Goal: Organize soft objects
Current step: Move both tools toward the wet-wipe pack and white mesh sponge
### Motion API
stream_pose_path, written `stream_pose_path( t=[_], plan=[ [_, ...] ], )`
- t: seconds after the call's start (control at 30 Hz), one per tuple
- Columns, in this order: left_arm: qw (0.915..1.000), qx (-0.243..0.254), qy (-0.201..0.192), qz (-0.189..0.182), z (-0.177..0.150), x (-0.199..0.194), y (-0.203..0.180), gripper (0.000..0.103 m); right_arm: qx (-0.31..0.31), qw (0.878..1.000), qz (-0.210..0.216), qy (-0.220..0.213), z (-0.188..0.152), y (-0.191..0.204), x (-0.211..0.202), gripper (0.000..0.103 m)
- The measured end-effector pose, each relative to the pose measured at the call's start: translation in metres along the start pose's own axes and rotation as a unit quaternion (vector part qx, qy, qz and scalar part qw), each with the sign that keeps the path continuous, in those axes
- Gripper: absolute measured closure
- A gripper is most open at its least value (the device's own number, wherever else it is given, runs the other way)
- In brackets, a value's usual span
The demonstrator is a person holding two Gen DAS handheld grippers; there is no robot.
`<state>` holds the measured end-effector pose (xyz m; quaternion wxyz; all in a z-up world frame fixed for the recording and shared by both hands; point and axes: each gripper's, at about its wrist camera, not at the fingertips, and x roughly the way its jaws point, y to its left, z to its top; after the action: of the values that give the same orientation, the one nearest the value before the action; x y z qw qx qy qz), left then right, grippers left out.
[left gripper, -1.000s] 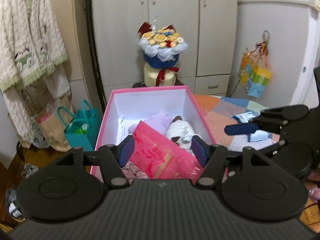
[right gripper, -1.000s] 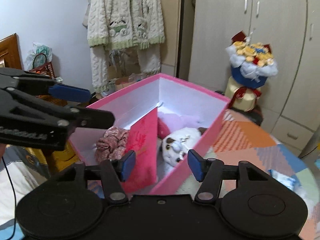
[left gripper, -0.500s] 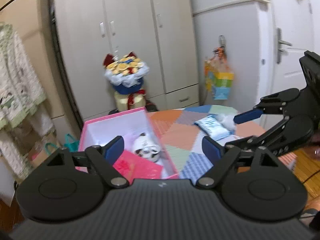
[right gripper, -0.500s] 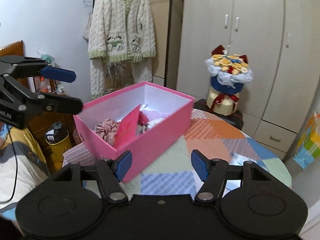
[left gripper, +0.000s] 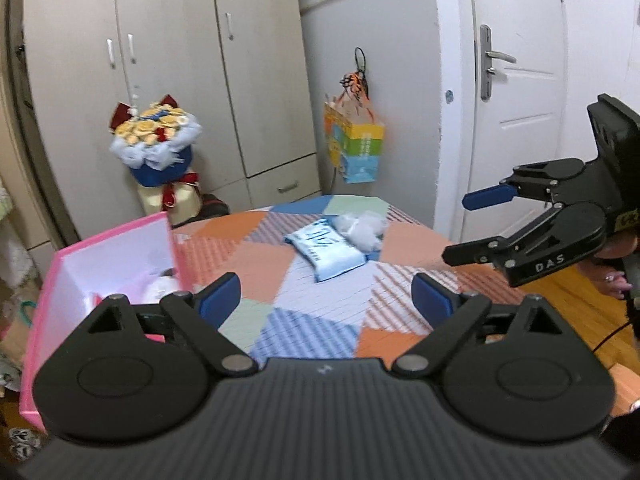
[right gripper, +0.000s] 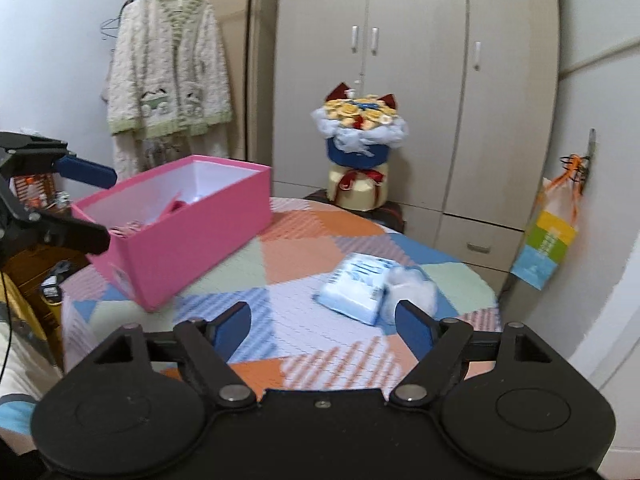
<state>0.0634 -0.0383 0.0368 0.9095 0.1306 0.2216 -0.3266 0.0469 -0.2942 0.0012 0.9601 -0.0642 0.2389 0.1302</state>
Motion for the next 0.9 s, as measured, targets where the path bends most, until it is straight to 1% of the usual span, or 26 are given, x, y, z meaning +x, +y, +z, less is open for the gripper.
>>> stream_pose_path(
  t=[0.1,0.2,0.3,0.33,0.47,0.53,0.6,0.67,0.7,0.77,0.83,0.9],
  plan=[
    [1.0,-0.004,0.001,0.007,0.0,0.029,-0.011,0.01,0.005,1.0,-0.012,-0.004,-0.006,-0.018,0.011,0.019],
    [0.9997,-0.022,0.0,0.013,0.003,0.06,-0.014,0.01,0.02,1.0,-0.02,-0.007,-0.009,-0.037,0.03,0.018],
    [0.9976,-0.032,-0.029,0.053,0.006,0.088,-0.018,0.01,0.036,0.999,-0.027,-0.008,-0.012,-0.054,0.051,0.018],
    [0.997,-0.035,-0.033,0.061,0.008,0.096,-0.018,0.01,0.04,0.999,-0.028,-0.011,-0.013,-0.06,0.059,0.018],
    [0.9953,-0.061,-0.039,0.065,0.015,0.136,-0.015,0.01,0.056,0.998,-0.02,-0.009,-0.015,-0.084,0.097,0.018],
    [0.9948,-0.068,-0.029,0.07,0.019,0.16,-0.013,0.01,0.051,0.998,-0.022,-0.004,-0.016,-0.094,0.117,0.018],
    [0.9943,-0.078,-0.017,0.072,0.022,0.183,-0.01,0.01,0.032,0.999,-0.023,0.006,-0.017,-0.099,0.135,0.018],
    [0.9927,-0.106,-0.002,0.058,0.024,0.209,-0.003,0.01,0.008,1.0,-0.021,0.015,-0.02,-0.104,0.152,0.018],
    [0.9909,-0.119,0.012,0.062,0.025,0.221,0.001,0.01,0.004,1.0,-0.016,0.02,-0.021,-0.107,0.16,0.018],
    [0.988,-0.135,0.024,0.071,0.026,0.242,0.004,0.01,0.008,1.0,0.008,0.024,-0.022,-0.113,0.171,0.018],
    [0.9868,-0.131,0.041,0.087,0.024,0.26,0.005,0.01,0.01,0.999,0.023,0.02,-0.022,-0.116,0.176,0.019],
    [0.9852,-0.131,0.06,0.092,0.02,0.275,0.006,0.01,0.003,0.999,0.035,0.023,-0.02,-0.116,0.182,0.018]
  ],
)
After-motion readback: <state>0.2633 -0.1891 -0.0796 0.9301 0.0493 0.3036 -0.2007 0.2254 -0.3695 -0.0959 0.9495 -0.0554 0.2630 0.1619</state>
